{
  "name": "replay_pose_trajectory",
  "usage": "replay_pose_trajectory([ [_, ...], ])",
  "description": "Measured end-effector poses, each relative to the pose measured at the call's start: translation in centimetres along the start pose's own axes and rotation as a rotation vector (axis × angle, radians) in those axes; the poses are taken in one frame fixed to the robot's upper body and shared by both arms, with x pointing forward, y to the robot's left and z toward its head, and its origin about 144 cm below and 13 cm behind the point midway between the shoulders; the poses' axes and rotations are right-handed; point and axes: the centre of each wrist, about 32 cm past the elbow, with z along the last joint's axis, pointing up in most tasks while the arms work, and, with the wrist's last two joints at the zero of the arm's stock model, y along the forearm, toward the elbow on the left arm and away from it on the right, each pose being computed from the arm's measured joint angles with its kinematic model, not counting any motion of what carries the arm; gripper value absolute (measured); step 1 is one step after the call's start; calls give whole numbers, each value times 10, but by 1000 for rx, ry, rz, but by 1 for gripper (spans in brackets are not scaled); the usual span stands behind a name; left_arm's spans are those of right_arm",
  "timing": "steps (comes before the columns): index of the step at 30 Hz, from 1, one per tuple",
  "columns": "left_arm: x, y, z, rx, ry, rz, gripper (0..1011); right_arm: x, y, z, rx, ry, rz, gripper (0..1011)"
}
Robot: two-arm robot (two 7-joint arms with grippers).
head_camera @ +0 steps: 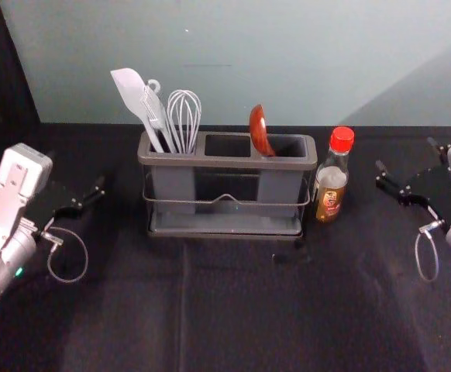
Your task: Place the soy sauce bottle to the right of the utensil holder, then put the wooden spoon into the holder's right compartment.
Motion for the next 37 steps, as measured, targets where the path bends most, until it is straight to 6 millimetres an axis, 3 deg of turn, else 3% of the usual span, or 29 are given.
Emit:
replay_pose_trajectory([
  [37, 0, 0, 0, 0, 0, 0, 1000, 1, 0, 0, 1, 2, 3, 1004],
])
